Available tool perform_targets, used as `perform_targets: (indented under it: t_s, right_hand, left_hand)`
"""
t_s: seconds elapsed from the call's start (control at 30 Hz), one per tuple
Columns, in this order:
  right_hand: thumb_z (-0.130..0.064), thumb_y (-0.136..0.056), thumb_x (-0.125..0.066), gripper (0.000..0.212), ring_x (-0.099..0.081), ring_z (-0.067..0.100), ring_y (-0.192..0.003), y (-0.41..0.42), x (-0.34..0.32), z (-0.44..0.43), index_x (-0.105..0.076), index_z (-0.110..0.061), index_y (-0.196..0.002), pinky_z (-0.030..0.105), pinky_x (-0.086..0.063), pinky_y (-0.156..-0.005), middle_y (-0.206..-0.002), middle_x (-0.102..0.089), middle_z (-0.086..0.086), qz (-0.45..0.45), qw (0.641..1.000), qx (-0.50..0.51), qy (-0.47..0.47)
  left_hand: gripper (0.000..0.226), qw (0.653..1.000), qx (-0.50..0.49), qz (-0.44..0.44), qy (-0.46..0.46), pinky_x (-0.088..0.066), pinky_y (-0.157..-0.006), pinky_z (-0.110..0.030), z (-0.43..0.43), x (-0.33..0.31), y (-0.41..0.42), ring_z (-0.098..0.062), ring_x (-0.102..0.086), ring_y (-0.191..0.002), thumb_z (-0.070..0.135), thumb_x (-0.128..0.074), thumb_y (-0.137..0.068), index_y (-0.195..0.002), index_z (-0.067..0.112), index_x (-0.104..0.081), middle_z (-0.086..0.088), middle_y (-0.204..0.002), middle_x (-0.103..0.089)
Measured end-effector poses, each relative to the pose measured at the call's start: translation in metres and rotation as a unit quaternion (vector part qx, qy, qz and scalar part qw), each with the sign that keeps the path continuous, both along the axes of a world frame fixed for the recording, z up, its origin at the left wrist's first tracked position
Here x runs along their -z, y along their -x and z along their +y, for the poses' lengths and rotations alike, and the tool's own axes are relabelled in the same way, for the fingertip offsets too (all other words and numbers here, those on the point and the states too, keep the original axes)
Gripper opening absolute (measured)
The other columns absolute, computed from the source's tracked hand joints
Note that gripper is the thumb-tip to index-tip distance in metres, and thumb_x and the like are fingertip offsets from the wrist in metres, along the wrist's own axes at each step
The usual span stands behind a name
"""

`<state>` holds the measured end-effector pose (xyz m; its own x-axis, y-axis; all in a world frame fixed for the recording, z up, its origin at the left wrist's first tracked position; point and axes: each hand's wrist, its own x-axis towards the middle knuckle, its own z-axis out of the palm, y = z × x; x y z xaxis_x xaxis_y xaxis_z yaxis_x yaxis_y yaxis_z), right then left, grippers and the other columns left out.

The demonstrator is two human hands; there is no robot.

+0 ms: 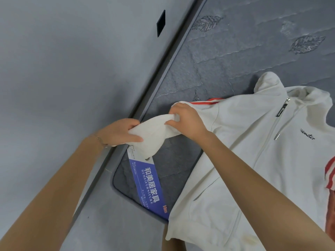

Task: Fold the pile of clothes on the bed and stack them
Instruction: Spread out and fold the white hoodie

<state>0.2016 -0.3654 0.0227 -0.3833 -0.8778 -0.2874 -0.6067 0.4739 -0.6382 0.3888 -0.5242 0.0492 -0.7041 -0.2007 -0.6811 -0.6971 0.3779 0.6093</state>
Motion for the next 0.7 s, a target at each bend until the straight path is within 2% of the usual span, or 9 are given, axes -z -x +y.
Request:
perform_targets:
  t_s: [0.1, 0.2, 0.3, 0.37, 0.43, 0.5, 0.57, 0.63, 0.7]
  right_hand:
    - [-0.030, -0.088, -0.070, 0.028, -0.059, 0.025, -0.097, 0.011, 0.000, 0.015, -0.066, -0.008, -0.105, 0.034, -0.045, -0.085, -0.106, -0.065, 0.007, -0.003, 0.998, 0.047, -0.050]
    - [-0.027, -0.088, -0.071, 0.027, -0.059, 0.025, -0.102, 0.015, 0.003, 0.028, -0.066, -0.008, -0.107, 0.031, -0.043, -0.087, -0.111, -0.064, 0.008, -0.015, 0.993, 0.109, -0.052]
    - [-0.025, -0.086, -0.075, 0.043, -0.056, 0.017, -0.106, 0.014, 0.001, 0.041, -0.060, -0.012, -0.123, 0.018, -0.040, -0.088, -0.125, -0.058, 0.004, -0.080, 0.981, 0.177, 0.008]
    - [-0.028, -0.086, -0.075, 0.044, -0.055, 0.011, -0.100, 0.013, -0.006, 0.052, -0.059, -0.015, -0.125, 0.009, -0.040, -0.081, -0.119, -0.057, -0.003, -0.146, 0.961, 0.232, 0.043]
    - [-0.028, -0.091, -0.068, 0.032, -0.058, 0.010, -0.098, 0.011, -0.013, 0.067, -0.060, -0.017, -0.120, 0.007, -0.045, -0.080, -0.113, -0.060, -0.007, -0.207, 0.934, 0.282, 0.067]
    - [-0.030, -0.098, -0.058, 0.022, -0.063, 0.012, -0.101, 0.010, -0.016, 0.086, -0.061, -0.020, -0.117, 0.021, -0.051, -0.092, -0.113, -0.063, -0.007, -0.256, 0.910, 0.316, 0.083]
    - [-0.041, -0.100, -0.049, 0.027, -0.063, 0.011, -0.106, 0.010, -0.018, 0.107, -0.062, -0.024, -0.117, 0.033, -0.051, -0.097, -0.115, -0.065, -0.007, -0.308, 0.881, 0.343, 0.104]
    - [-0.050, -0.098, -0.047, 0.030, -0.060, 0.006, -0.112, 0.014, -0.020, 0.129, -0.061, -0.031, -0.117, 0.026, -0.047, -0.096, -0.118, -0.064, -0.013, -0.353, 0.853, 0.366, 0.119]
    - [-0.050, -0.096, -0.052, 0.028, -0.058, 0.002, -0.115, 0.021, -0.021, 0.149, -0.056, -0.036, -0.120, 0.018, -0.047, -0.093, -0.123, -0.062, -0.012, -0.389, 0.829, 0.381, 0.132]
  left_hand:
    - [0.038, 0.999, 0.006, -0.032, 0.026, -0.037, -0.056, -0.011, -0.008, 0.003, -0.014, -0.010, -0.052, -0.070, 0.039, -0.068, -0.076, -0.092, 0.004, -0.061, -0.002, -0.082, -0.057]
    - [0.028, 0.999, -0.051, 0.017, 0.005, -0.039, -0.053, -0.009, 0.000, -0.005, -0.004, 0.003, -0.052, -0.060, 0.037, -0.065, -0.078, -0.083, 0.011, -0.056, 0.003, -0.076, -0.054]
    - [0.016, 0.986, -0.145, 0.075, -0.008, -0.041, -0.052, -0.011, 0.019, -0.008, 0.023, -0.002, -0.053, -0.061, 0.019, -0.066, -0.093, -0.087, 0.008, -0.056, 0.000, -0.076, -0.056]
    - [0.009, 0.966, -0.227, 0.109, -0.056, -0.048, -0.062, -0.019, 0.038, -0.010, 0.046, -0.004, -0.058, -0.068, 0.019, -0.063, -0.095, -0.091, 0.012, -0.058, -0.001, -0.083, -0.062]
    - [0.009, 0.953, -0.258, 0.130, -0.091, -0.050, -0.070, -0.025, 0.062, -0.012, 0.071, -0.011, -0.060, -0.080, 0.020, -0.062, -0.095, -0.099, 0.012, -0.059, -0.003, -0.092, -0.064]
    - [0.009, 0.946, -0.261, 0.139, -0.133, -0.052, -0.066, -0.021, 0.091, -0.013, 0.098, -0.013, -0.061, -0.084, 0.015, -0.057, -0.098, -0.105, 0.011, -0.058, -0.004, -0.096, -0.063]
    - [0.012, 0.933, -0.268, 0.129, -0.202, -0.057, -0.063, -0.023, 0.121, -0.012, 0.122, -0.014, -0.063, -0.087, 0.013, -0.050, -0.101, -0.111, 0.012, -0.057, -0.005, -0.102, -0.063]
    - [0.019, 0.912, -0.282, 0.102, -0.279, -0.061, -0.068, -0.031, 0.148, -0.006, 0.140, -0.019, -0.065, -0.095, 0.017, -0.043, -0.104, -0.119, 0.013, -0.056, -0.006, -0.108, -0.064]
    - [0.028, 0.902, -0.271, 0.078, -0.326, -0.061, -0.078, -0.037, 0.168, 0.002, 0.151, -0.020, -0.067, -0.098, 0.026, -0.040, -0.106, -0.127, 0.017, -0.055, -0.006, -0.115, -0.066]
